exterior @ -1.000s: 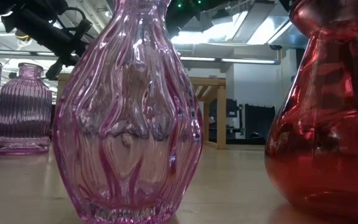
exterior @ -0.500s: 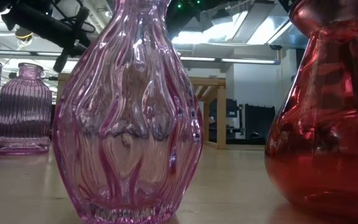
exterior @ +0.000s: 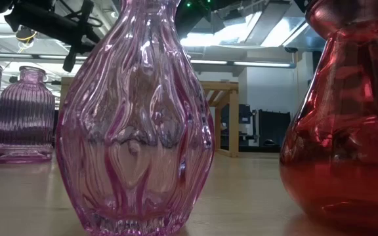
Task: Sort vases onto shelf
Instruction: Put the transparent vase on the shelf aligned with the other transparent vase on the right
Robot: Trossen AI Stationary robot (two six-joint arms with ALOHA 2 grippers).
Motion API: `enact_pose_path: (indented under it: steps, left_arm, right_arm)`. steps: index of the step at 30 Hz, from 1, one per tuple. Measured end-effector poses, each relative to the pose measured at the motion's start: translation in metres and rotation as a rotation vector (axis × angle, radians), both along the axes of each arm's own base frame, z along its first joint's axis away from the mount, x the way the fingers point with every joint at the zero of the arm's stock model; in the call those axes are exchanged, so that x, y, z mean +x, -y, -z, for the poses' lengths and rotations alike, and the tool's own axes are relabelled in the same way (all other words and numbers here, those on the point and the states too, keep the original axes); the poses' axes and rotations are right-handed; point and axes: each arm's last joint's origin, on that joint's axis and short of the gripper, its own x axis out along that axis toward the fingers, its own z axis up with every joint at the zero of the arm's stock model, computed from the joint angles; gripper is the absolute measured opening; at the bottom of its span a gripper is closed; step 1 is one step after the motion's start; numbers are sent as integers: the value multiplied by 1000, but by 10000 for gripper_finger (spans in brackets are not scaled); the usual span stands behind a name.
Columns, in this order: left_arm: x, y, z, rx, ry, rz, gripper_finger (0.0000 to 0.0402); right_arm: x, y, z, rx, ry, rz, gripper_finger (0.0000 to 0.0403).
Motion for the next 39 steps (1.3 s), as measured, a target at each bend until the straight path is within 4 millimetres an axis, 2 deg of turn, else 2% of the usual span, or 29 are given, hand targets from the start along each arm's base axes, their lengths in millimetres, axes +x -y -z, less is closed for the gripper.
enact_pose_path:
  steps: [15, 20, 27, 30, 34, 37, 39]
  left_arm:
    - [1, 0, -8, 19, 85, 16, 15]
    - [1, -1, -9, 11, 95, 15, 15]
    - [-2, 3, -15, 67, 79, 1, 9]
    - [-12, 12, -36, 129, -8, -63, 2]
    - [-31, 30, -64, 133, -259, -136, 1]
    - [-43, 44, -71, 80, -398, -121, 1]
    - [-48, 51, -64, 14, -505, -74, 1]
  right_arm:
    - [0, 1, 0, -9, -4, 12, 39]
    - [6, 0, 14, 11, -27, 4, 39]
    - [9, -8, 22, 11, -50, 10, 39]
    - [10, -8, 22, 4, -51, 15, 39]
    - [10, -8, 22, 3, -52, 18, 39]
    - [10, -7, 21, 0, -39, 19, 39]
    - [11, -6, 19, -4, -22, 21, 39]
